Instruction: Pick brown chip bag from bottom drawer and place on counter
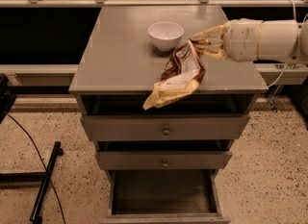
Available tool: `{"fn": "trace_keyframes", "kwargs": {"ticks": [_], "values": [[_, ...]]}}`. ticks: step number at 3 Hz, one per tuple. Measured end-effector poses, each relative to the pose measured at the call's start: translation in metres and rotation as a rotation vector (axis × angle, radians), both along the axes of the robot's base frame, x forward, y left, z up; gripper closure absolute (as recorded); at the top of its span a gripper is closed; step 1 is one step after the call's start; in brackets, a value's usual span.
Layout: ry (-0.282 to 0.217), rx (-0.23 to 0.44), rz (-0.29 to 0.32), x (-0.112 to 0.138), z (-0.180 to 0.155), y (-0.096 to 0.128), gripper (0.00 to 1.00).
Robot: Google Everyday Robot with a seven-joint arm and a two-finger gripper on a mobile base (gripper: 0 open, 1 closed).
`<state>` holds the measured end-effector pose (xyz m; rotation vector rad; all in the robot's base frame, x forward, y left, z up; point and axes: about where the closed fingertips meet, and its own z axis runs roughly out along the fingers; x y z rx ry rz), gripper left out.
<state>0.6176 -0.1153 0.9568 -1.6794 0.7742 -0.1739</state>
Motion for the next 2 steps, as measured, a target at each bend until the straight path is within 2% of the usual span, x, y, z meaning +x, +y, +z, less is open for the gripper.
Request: {"fn": "trace_keyframes", "kwargs": {"ticks": [1,2], "values": [[-0.033,-0.025,-0.145,0.009,0.026,-0.053,1.00],[-0.020,-0.038,-0.263,0.023,0.033,-0.104,1.00]]}}
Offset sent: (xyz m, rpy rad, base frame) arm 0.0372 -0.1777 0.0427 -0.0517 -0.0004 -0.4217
